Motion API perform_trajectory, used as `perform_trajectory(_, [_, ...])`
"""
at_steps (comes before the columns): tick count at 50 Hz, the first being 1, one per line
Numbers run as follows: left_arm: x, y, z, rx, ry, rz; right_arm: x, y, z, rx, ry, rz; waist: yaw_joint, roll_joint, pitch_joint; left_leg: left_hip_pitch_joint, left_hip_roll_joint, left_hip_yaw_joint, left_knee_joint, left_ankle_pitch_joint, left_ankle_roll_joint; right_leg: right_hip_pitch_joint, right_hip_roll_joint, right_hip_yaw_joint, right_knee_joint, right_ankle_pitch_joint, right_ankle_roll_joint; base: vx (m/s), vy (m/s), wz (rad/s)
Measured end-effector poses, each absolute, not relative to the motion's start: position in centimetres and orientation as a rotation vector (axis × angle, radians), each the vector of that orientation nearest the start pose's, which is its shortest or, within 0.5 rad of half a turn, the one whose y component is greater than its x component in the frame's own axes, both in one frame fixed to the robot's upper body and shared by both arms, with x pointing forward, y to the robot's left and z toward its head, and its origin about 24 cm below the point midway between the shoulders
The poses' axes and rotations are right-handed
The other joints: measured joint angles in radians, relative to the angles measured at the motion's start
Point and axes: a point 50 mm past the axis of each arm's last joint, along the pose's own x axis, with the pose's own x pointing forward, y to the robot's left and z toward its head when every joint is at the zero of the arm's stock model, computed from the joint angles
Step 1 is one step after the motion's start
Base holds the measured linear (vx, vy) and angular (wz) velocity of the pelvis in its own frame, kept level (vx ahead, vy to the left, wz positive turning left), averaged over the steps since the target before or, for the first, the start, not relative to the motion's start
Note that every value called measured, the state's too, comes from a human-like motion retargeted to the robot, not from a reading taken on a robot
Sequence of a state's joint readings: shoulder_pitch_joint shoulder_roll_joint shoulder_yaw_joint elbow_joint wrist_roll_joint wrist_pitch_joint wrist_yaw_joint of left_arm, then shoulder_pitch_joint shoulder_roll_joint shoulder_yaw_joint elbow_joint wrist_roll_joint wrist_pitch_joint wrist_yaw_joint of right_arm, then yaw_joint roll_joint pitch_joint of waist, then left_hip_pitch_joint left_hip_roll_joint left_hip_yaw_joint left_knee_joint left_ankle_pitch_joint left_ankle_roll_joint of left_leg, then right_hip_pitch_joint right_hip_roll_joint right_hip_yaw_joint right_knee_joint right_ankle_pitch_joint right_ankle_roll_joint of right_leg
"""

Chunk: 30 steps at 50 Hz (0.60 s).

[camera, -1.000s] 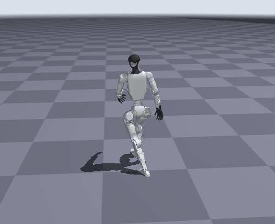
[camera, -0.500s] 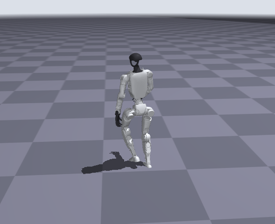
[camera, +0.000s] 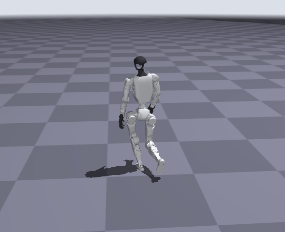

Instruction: Walk

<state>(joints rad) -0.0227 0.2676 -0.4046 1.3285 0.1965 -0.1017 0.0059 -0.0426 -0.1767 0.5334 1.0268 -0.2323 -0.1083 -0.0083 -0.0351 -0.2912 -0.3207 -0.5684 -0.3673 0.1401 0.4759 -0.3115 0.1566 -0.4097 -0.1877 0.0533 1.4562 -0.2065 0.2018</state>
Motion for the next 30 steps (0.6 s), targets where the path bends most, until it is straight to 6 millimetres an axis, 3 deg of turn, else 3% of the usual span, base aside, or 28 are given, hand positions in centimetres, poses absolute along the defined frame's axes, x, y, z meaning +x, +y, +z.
perform_trajectory(4, [14.2, 21.4, -15.0, 0.657, 1.038, -0.322, 10.5, -16.7, -16.2, -0.634, 1.013, 0.530, -0.037, 0.033, 0.021, 0.163, 0.017, -0.042, -0.142, -0.031, -0.006, -0.192, -0.026, -0.013, 0.160, -0.107, -0.111, -0.01, 0.03, -0.18])
perform_trajectory(8, [20.0, 19.6, -12.5, 0.641, 0.840, -0.307, 7.5, -19.2, -16.8, -0.628, 1.141, 0.465, -0.065, 0.089, 0.046, 0.346, 0.055, -0.091, -0.306, -0.034, -0.029, -0.360, -0.006, -0.049, 0.107, -0.192, -0.196, 0.00, 0.01, -0.06])
perform_trajectory(11, [23.4, 18.0, -10.4, 0.626, 0.699, -0.310, 5.1, -20.8, -17.0, -0.611, 1.236, 0.414, -0.090, 0.120, 0.061, 0.460, 0.077, -0.127, -0.382, -0.045, -0.047, -0.440, 0.022, -0.085, -0.058, -0.213, -0.205, 0.00, -0.01, 0.13])
perform_trajectory(15, [26.8, 15.9, -7.7, 0.629, 0.543, -0.351, 2.3, -22.3, -17.1, -0.580, 1.344, 0.343, -0.112, 0.163, 0.082, 0.594, 0.123, -0.168, -0.444, -0.063, -0.071, -0.477, 0.100, -0.110, -0.384, -0.183, -0.162, 0.00, -0.03, 0.21])
perform_trajectory(19, [28.1, 14.2, -6.4, 0.668, 0.457, -0.429, 0.2, -22.8, -17.1, -0.552, 1.419, 0.301, -0.122, 0.178, 0.083, 0.659, 0.148, -0.187, -0.403, -0.111, -0.087, -0.481, 0.175, -0.077, -0.654, -0.162, -0.113, 0.00, 0.00, 0.00])
perform_trajectory(23, [27.9, 13.0, -6.5, 0.717, 0.436, -0.517, -0.7, -22.8, -17.2, -0.539, 1.449, 0.282, -0.118, 0.194, 0.078, 0.672, 0.173, -0.207, -0.252, -0.185, -0.100, -0.460, 0.223, -0.066, -0.727, -0.144, -0.109, 0.00, 0.00, 0.00])
perform_trajectory(30, [24.0, 12.2, -9.8, 0.778, 0.580, -0.695, 0.8, -22.1, -17.3, -0.512, 1.403, 0.255, -0.103, 0.260, 0.066, 0.581, 0.255, -0.217, 0.239, -0.223, -0.141, -0.384, 0.300, -0.116, -0.660, -0.105, -0.149, 0.00, 0.00, 0.00])
